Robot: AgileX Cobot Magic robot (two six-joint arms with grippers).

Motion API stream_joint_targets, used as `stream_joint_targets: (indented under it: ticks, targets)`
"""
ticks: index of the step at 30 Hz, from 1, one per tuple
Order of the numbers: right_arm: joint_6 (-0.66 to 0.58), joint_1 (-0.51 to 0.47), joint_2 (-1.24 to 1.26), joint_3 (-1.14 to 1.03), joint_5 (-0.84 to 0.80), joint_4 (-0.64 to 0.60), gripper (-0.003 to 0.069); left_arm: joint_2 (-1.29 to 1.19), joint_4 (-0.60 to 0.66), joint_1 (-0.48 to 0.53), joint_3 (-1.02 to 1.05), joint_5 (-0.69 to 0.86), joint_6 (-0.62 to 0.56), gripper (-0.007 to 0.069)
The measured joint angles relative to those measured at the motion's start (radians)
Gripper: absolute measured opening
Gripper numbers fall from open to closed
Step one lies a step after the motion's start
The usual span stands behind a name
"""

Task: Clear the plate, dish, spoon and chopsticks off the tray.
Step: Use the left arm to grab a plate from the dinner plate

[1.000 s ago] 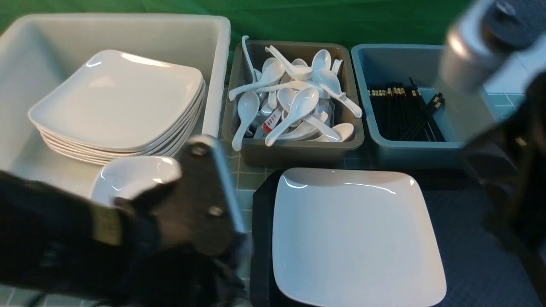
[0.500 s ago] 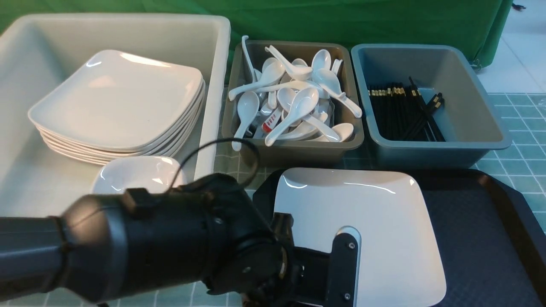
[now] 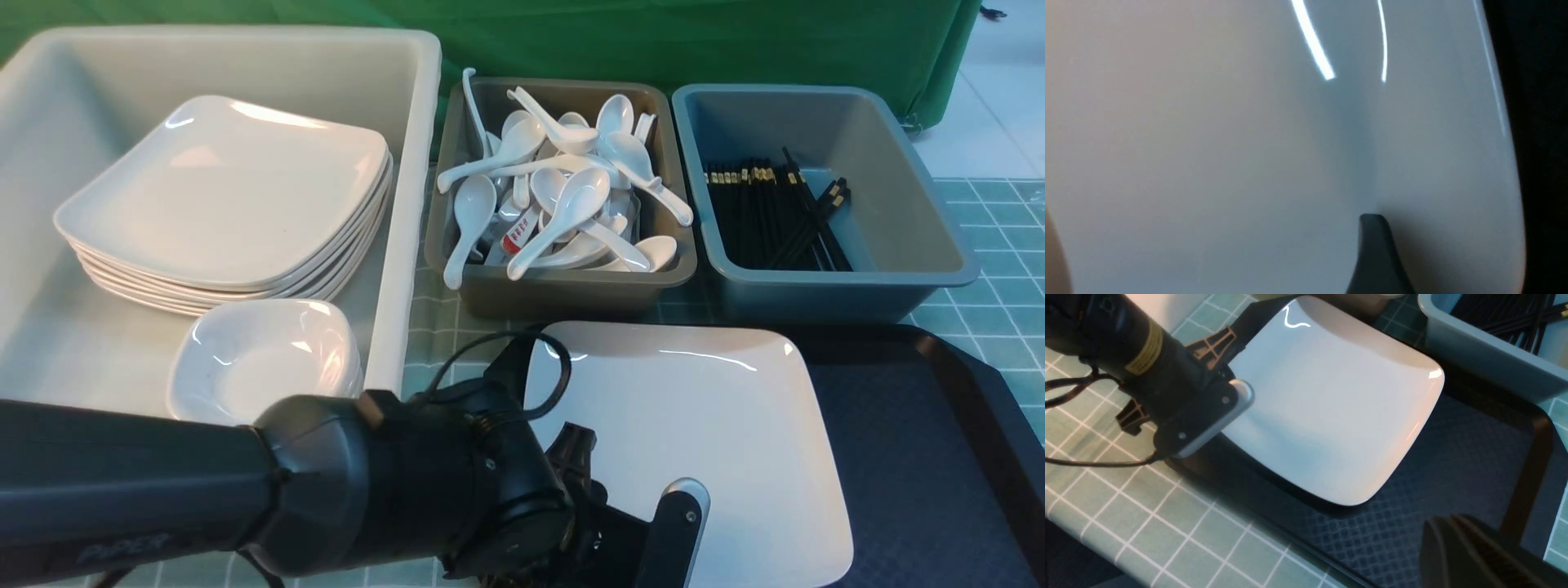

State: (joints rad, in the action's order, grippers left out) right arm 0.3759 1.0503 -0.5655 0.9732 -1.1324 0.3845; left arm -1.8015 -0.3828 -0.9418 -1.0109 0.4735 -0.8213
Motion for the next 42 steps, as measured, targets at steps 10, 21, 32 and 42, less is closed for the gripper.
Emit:
stream_joint_targets:
  ticks: [10, 21, 32, 42]
  targets:
    - [-0.007, 0.000, 0.000, 0.000, 0.000, -0.017, 0.0040, -0.018, -0.067, -0.005, -0.007, -0.006, 0.132, 0.0223]
    - [-0.007, 0.000, 0.000, 0.000, 0.000, -0.017, 0.0054, 0.023, -0.058, -0.067, -0.008, 0.027, 0.197, 0.0185]
    - [-0.007, 0.000, 0.000, 0.000, 0.000, -0.018, 0.0062, 0.275, 0.018, -0.205, 0.000, 0.066, 0.282, 0.0024]
    - [-0.022, 0.000, 0.000, 0.000, 0.003, -0.018, 0.0067, 0.389, 0.059, -0.205, 0.002, 0.092, 0.293, 0.0022]
